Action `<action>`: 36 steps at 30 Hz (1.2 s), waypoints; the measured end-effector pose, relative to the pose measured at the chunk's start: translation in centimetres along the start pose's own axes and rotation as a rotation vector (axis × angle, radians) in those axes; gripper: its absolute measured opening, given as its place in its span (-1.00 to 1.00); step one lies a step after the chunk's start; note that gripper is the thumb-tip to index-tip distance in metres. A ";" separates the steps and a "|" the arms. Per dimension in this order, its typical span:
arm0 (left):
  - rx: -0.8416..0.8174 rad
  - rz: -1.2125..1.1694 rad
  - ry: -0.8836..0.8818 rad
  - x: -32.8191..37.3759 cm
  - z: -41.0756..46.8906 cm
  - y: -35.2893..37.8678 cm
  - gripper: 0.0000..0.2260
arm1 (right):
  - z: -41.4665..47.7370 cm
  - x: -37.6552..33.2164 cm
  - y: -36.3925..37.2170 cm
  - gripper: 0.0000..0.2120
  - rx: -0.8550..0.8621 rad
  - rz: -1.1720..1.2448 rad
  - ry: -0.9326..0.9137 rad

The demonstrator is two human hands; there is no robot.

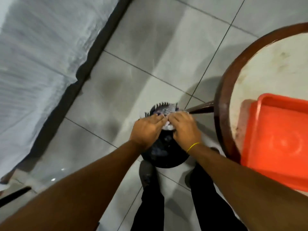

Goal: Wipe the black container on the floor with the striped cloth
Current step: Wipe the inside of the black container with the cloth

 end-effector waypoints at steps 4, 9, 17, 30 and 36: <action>-0.281 -0.098 -0.045 1.9 -8.2 10.5 -0.59 | -6.2 2.5 10.5 -0.33 -0.215 -0.132 0.005; -0.177 -0.210 -0.130 2.0 -11.0 12.7 -0.57 | -8.0 3.6 12.7 -0.17 -0.227 -0.149 0.053; 0.310 -0.452 -1.053 -9.8 -9.2 10.2 -0.66 | -1.1 -0.2 12.6 -0.27 0.034 -0.186 0.125; -0.216 -0.616 -0.958 -16.2 -2.2 18.4 -0.63 | -0.5 -0.2 17.9 -0.38 0.151 -0.264 0.069; -0.126 -0.506 -0.934 -16.4 -2.8 18.0 -0.67 | -2.0 3.3 17.4 -0.25 0.182 -0.301 0.123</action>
Point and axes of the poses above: each hand's wrist, its own z-axis towards the middle knuckle, its own y-axis out of the palm, x = y × z, the point moved 7 cm from there along z, towards the middle knuckle, and after that the axes turned 8 degrees about y, right-handed, at the moved point
